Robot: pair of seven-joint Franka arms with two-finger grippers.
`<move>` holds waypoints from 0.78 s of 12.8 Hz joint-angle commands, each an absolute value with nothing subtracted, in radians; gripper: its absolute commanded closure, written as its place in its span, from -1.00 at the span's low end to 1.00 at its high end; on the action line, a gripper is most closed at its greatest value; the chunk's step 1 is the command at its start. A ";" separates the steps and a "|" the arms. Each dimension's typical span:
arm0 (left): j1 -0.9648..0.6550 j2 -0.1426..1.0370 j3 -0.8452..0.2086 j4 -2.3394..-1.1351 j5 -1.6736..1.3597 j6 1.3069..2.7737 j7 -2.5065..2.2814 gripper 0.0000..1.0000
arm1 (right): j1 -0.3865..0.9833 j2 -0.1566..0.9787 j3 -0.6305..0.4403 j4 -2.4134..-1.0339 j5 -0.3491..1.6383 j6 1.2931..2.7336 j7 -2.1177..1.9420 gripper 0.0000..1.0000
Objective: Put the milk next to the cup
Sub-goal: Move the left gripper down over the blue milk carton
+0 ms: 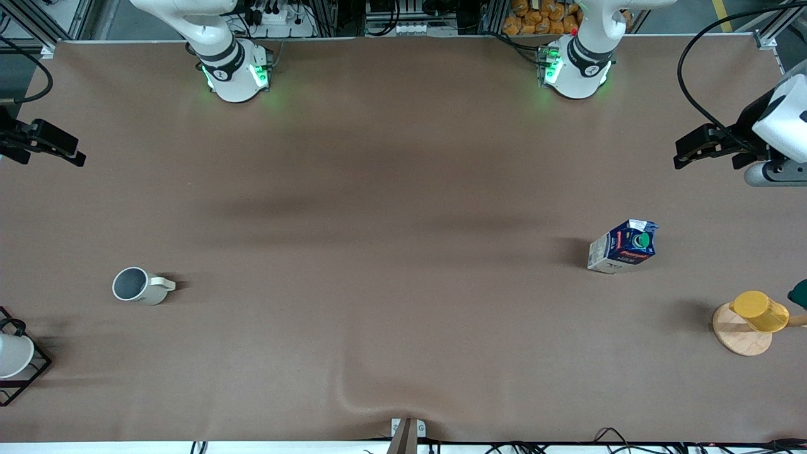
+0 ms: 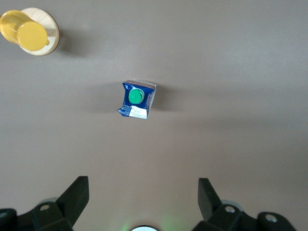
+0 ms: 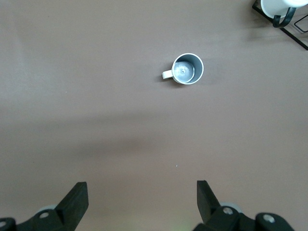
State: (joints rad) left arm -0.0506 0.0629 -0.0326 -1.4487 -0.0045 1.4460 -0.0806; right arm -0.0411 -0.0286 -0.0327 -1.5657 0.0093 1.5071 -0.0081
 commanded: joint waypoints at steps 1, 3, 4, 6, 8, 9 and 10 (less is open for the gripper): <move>-0.046 0.055 -0.035 -1.434 0.021 1.440 -0.090 -1.00 | -0.031 -0.034 -0.038 -1.569 0.021 1.511 0.003 -1.00; -0.051 0.063 -0.031 -1.431 0.021 1.437 -0.086 -1.00 | -0.031 -0.034 -0.038 -1.569 0.020 1.511 0.003 -1.00; -0.049 0.070 -0.026 -1.431 0.018 1.440 -0.080 -1.00 | -0.031 -0.034 -0.038 -1.569 0.020 1.511 0.003 -1.00; -0.049 0.100 -0.028 -1.434 0.015 1.450 -0.074 -1.00 | -0.032 -0.032 -0.038 -1.569 0.020 1.514 0.003 -1.00; -0.054 0.144 -0.032 -1.462 0.017 1.511 -0.072 -1.00 | -0.028 -0.028 -0.038 -1.569 0.021 1.529 0.003 -1.00; -0.054 0.161 -0.034 -1.473 0.017 1.534 -0.072 -1.00 | -0.017 -0.025 -0.038 -1.569 0.020 1.532 0.005 -1.00; -0.055 0.166 -0.034 -1.501 0.018 1.569 -0.072 -1.00 | -0.017 -0.023 -0.038 -1.568 0.018 1.532 0.005 -1.00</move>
